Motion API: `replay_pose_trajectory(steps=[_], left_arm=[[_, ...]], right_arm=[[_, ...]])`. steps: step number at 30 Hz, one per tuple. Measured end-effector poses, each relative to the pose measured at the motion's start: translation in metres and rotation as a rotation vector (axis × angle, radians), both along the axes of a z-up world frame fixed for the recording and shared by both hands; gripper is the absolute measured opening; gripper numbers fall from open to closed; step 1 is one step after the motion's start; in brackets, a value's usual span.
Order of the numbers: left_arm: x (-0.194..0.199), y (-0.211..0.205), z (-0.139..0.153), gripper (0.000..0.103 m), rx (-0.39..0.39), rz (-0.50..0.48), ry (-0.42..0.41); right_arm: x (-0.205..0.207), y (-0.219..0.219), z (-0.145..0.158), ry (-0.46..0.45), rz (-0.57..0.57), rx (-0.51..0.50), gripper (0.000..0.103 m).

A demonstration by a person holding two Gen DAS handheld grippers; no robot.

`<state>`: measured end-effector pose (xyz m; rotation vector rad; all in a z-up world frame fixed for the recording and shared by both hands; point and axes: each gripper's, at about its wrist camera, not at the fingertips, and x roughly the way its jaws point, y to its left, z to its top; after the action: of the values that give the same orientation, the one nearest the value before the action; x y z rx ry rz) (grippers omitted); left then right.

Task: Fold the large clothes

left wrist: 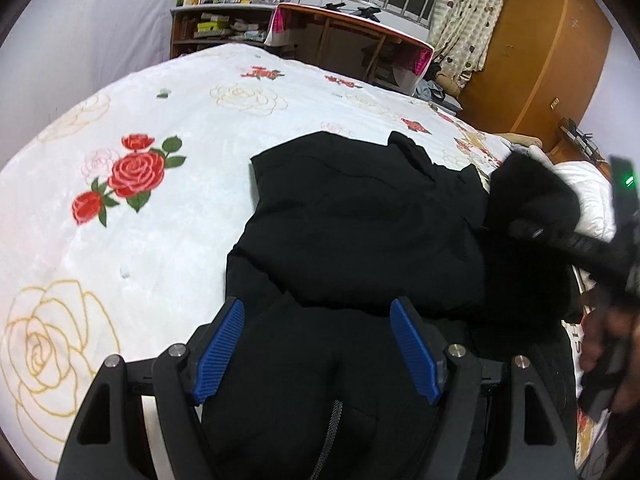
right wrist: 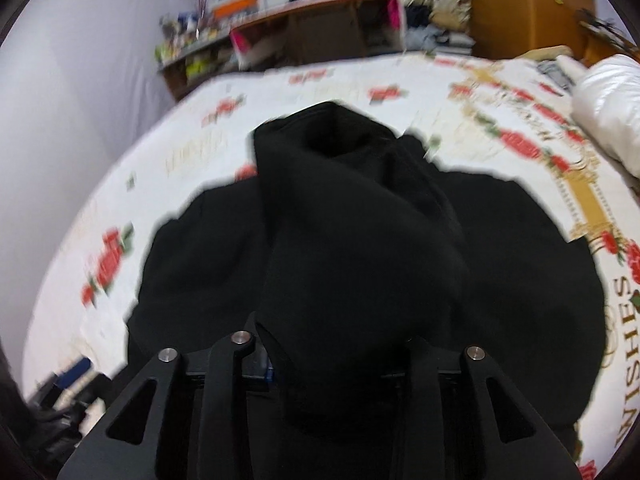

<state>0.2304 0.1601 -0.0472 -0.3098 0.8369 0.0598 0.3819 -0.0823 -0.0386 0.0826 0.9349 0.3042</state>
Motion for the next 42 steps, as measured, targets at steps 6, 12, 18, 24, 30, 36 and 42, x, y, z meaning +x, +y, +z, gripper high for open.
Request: replay_pose_trajectory(steps=[6,12,18,24,30,36,42], left_arm=[[0.008,0.000,-0.002,0.076,-0.019,-0.008,-0.002],[0.024,-0.012,0.012,0.076,-0.063,-0.047,-0.039],[0.047,-0.041,0.033,0.078,-0.154,-0.115,-0.087],[0.071,-0.074,0.032,0.079,-0.156,-0.183,-0.080],[0.111,-0.099,-0.018,0.078,-0.159,-0.231,0.073],[0.123,-0.123,-0.024,0.022,-0.140,-0.307,0.064],[0.121,-0.112,0.010,0.021,0.010,-0.256,-0.054]], right_arm=[[-0.004,0.024,-0.019,0.019,0.101,0.009,0.074],[-0.022,-0.008,0.010,-0.056,0.068,0.093,0.074],[-0.045,-0.063,0.041,-0.116,0.041,0.191,0.074],[-0.057,-0.105,0.048,-0.157,-0.015,0.190,0.074],[-0.055,-0.167,0.018,-0.099,-0.174,0.113,0.074],[-0.051,-0.220,-0.009,-0.029,-0.300,0.107,0.057],[-0.042,-0.222,-0.006,-0.057,-0.304,0.104,0.030]])
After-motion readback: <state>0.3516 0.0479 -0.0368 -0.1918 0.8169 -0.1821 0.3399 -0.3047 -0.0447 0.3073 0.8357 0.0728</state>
